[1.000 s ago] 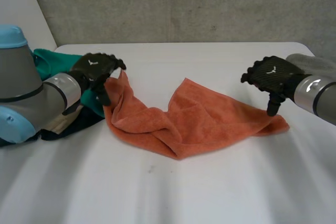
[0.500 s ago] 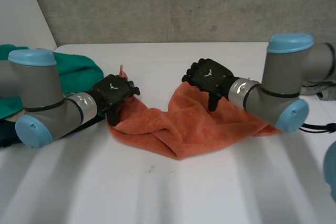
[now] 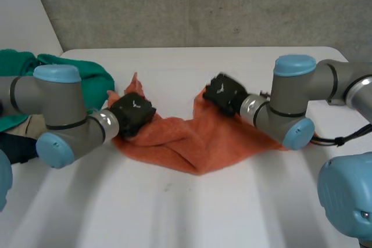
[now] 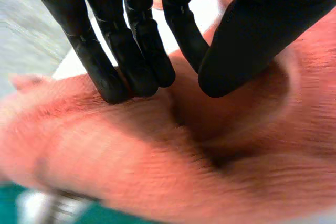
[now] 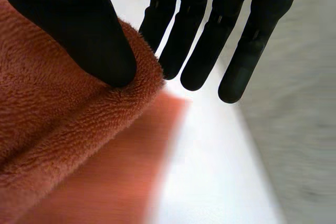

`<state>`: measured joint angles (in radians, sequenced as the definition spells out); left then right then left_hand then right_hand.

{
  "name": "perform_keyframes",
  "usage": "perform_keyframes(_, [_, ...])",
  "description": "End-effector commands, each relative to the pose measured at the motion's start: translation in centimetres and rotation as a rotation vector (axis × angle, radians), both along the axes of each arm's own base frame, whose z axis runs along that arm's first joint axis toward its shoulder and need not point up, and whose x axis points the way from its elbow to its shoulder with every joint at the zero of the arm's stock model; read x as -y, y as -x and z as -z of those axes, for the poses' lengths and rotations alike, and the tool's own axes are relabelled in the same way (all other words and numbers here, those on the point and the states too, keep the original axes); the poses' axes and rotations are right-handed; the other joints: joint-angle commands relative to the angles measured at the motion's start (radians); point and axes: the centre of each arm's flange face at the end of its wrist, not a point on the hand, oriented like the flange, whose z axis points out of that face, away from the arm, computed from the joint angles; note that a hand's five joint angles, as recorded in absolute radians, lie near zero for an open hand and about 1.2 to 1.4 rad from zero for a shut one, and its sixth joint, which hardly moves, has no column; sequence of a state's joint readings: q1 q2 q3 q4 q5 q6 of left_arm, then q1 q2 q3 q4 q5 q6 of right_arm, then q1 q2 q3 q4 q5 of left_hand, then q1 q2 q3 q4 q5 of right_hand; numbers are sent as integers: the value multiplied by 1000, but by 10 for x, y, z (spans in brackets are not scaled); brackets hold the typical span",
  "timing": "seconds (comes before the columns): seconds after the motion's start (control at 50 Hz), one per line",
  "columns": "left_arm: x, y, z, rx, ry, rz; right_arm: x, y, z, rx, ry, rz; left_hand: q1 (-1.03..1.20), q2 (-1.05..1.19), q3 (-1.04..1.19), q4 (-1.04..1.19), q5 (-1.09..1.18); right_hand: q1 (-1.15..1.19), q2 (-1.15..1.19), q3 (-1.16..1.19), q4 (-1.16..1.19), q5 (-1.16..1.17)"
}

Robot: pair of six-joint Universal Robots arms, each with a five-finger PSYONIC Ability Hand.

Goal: Fold the laundry.

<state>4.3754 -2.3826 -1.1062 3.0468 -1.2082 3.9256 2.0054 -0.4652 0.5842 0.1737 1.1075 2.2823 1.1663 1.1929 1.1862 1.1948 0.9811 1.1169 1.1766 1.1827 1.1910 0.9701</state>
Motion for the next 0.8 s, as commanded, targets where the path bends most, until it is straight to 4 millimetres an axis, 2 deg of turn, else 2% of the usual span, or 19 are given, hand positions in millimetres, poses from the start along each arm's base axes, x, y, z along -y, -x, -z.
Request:
perform_keyframes(0.02, [45, 25, -107, -257, 552, -172, 57, 9, -118, 401, 461, 259, 230, 203, 210, 201, 241, 279, 220, 214, 205, 252])
perform_keyframes(0.08, [46, 24, -160, -471, 707, -250, 57, 18, -155, 539, 545, 276, 230, 203, 210, 201, 241, 279, 220, 214, 205, 252])
perform_keyframes(0.1, [42, 22, -189, -608, 782, -280, 55, 25, -172, 604, 572, 265, 230, 203, 210, 201, 241, 279, 220, 214, 205, 252])
perform_keyframes(0.14, [34, 21, -206, -689, 810, -290, 52, 33, -183, 638, 572, 257, 230, 203, 210, 201, 241, 279, 220, 214, 205, 252])
perform_keyframes(0.2, [14, 21, -218, -728, 785, -262, 43, 44, -187, 655, 539, 237, 230, 203, 210, 201, 241, 279, 220, 214, 205, 252])
perform_keyframes(0.24, [6, 22, -213, -711, 745, -244, 40, 49, -185, 647, 522, 233, 230, 203, 210, 201, 241, 279, 220, 214, 205, 252])
perform_keyframes(0.32, [-12, 23, -186, -644, 620, -219, 31, 63, -167, 587, 443, 251, 230, 203, 210, 201, 241, 279, 220, 214, 205, 252])
perform_keyframes(0.34, [-20, 22, -169, -605, 559, -224, 26, 69, -155, 555, 392, 263, 230, 203, 210, 201, 241, 279, 220, 214, 205, 252])
perform_keyframes(0.42, [-35, 16, -124, -515, 417, -240, 3, 84, -131, 477, 273, 244, 230, 203, 210, 201, 241, 279, 220, 214, 205, 252])
perform_keyframes(0.44, [-37, 15, -117, -505, 398, -243, 0, 87, -130, 467, 266, 228, 146, 119, 126, 118, 157, 279, 220, 214, 205, 252])
perform_keyframes(0.46, [-39, 14, -111, -498, 380, -243, -4, 89, -128, 458, 260, 211, -70, -97, -90, -98, -59, 279, 220, 214, 205, 252])
perform_keyframes(0.48, [-39, 14, -102, -493, 352, -239, -10, 93, -131, 454, 265, 174, -531, -558, -551, -560, -521, 279, 220, 214, 205, 252])
perform_keyframes(0.52, [-36, 14, -92, -493, 323, -241, -17, 95, -141, 462, 294, 135, -869, -896, -889, -898, -859, 279, 220, 214, 205, 252])
perform_keyframes(0.54, [-33, 14, -88, -494, 309, -244, -20, 94, -146, 471, 305, 117, -943, -970, -963, -972, -933, 279, 220, 214, 205, 252])
perform_keyframes(0.56, [-27, 16, -82, -509, 287, -253, -28, 93, -158, 494, 324, 93, -992, -1018, -1012, -1020, -981, 279, 220, 214, 205, 252])
perform_keyframes(0.7, [-10, 28, -70, -553, 133, -295, -65, 87, -202, 622, 295, -6, -992, -1018, -1012, -1020, -981, 279, 220, 214, 205, 252])
perform_keyframes(0.72, [-7, 31, -66, -557, 81, -304, -73, 88, -213, 647, 290, -37, -992, -1018, -1012, -1020, -981, 279, 220, 214, 205, 252])
perform_keyframes(0.78, [-4, 38, -58, -559, 11, -305, -84, 94, -225, 670, 282, -77, -992, -1018, -1012, -1020, -981, 279, 220, 214, 205, 252])
perform_keyframes(0.8, [-4, 44, -50, -546, -44, -295, -90, 96, -231, 680, 267, -109, -992, -1018, -1012, -1020, -981, 279, 220, 214, 205, 252])
